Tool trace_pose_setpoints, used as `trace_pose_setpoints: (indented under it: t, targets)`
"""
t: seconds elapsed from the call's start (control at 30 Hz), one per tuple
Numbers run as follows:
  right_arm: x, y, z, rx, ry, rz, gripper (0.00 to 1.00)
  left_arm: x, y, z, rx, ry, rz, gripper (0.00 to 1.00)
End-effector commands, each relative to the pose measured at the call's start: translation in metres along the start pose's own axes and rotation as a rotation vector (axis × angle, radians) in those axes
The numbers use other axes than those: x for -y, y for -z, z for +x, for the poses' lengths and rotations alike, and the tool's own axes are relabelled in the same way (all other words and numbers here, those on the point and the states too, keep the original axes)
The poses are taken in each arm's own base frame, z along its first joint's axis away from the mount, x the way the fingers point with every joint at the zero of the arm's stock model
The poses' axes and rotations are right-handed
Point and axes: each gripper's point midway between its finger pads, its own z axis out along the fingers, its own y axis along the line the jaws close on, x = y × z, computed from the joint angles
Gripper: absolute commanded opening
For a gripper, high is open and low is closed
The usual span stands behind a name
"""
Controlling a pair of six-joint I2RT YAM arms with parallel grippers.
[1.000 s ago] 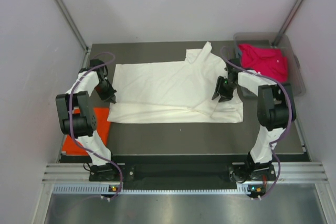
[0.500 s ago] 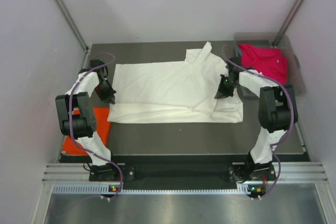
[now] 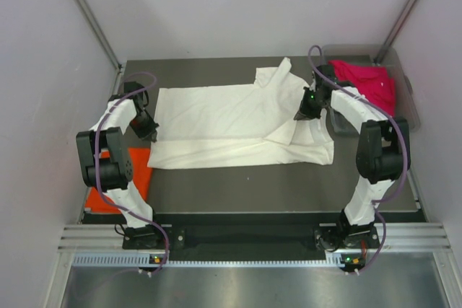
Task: Fold and stack the t-shirts
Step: Fold the tshirt
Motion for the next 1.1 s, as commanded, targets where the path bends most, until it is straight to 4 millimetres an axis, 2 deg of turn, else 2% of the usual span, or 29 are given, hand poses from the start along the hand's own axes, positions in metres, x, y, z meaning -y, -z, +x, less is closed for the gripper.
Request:
trace_pose_setpoints:
  t: [0.0, 0.3, 0.53, 0.9, 1.07]
  targets:
    - [-0.016, 0.016, -0.020, 0.068, 0.017, -0.029, 0.00, 0.002, 0.001, -0.012, 0.056, 0.021, -0.001, 0.00]
    - [-0.010, 0.011, -0.019, 0.059, 0.026, -0.006, 0.00, 0.008, -0.004, -0.019, 0.058, 0.006, 0.014, 0.00]
    - [-0.009, 0.029, -0.021, 0.114, 0.040, 0.002, 0.00, 0.010, -0.010, -0.023, 0.067, -0.009, 0.019, 0.00]
    - [-0.007, 0.020, -0.017, 0.084, 0.028, 0.005, 0.00, 0.011, -0.027, -0.030, 0.051, -0.018, -0.007, 0.00]
    - [-0.008, 0.016, -0.020, 0.080, 0.022, 0.009, 0.00, 0.011, -0.027, -0.034, 0.066, -0.019, -0.016, 0.00]
